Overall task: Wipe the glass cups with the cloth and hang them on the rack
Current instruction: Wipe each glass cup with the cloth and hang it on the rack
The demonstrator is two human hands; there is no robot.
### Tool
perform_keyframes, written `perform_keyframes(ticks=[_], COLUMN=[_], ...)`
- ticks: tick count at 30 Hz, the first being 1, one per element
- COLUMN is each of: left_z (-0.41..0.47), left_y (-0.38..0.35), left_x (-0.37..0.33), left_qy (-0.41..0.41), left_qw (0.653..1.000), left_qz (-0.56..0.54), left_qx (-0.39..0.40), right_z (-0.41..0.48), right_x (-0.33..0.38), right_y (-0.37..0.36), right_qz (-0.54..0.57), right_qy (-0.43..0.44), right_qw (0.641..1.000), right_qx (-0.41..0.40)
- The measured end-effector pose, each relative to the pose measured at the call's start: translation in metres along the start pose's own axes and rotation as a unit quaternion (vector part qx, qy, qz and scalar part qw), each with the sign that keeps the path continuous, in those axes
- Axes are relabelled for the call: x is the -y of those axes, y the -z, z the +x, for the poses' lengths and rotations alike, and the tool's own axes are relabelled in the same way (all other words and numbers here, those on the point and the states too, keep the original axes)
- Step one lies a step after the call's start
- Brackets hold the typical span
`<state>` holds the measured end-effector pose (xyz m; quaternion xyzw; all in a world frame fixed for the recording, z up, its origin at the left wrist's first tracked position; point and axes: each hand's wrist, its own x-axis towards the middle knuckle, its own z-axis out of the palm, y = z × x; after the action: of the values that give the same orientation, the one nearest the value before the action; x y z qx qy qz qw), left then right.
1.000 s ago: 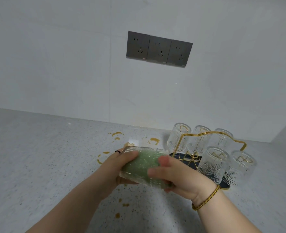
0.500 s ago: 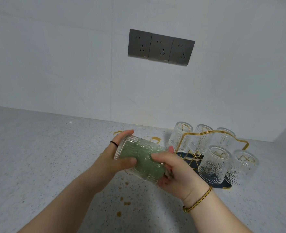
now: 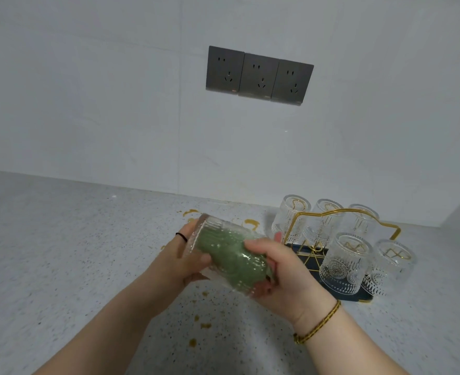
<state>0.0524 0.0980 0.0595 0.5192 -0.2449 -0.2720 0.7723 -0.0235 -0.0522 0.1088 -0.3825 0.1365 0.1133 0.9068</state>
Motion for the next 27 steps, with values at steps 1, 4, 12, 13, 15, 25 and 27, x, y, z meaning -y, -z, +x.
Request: perform_keyframes(ticks=[1,4,12,13,15,25,27], left_z=[-0.001,-0.003,-0.011,-0.012,-0.013,-0.018,-0.019], left_y=[-0.002,-0.012,0.002,0.004,0.0,0.0,0.003], left_x=[-0.001,-0.006,-0.008,-0.01,-0.016,-0.013,-0.011], left_qy=[-0.009,0.0,-0.006,-0.025,-0.033,0.057,0.008], left_qw=[1.0,1.0,0.995,0.992,0.992,0.998,0.998], left_qz=[0.005,-0.011,0.096,0.124,0.125,0.008,0.052], left_qx=[-0.005,-0.016,-0.003,-0.006,-0.011,-0.023,-0.032], right_z=[-0.002,-0.008,-0.005,-0.003,-0.004,-0.005,0.0], right_x=[0.0,-0.009,-0.003,-0.004,-0.002,-0.009,-0.003], right_y=[-0.003,-0.005,-0.002,0.001,-0.003,-0.007,-0.003], right_qz=[-0.093,-0.558,-0.228,-0.134,-0.125,-0.451,-0.186], right_qy=[0.003,0.178,0.024,0.0,-0.007,0.121,0.021], right_qw=[0.996,0.81,0.971,0.989,0.992,0.881,0.98], right_qx=[0.011,0.021,0.068,0.056,0.021,0.074,0.06])
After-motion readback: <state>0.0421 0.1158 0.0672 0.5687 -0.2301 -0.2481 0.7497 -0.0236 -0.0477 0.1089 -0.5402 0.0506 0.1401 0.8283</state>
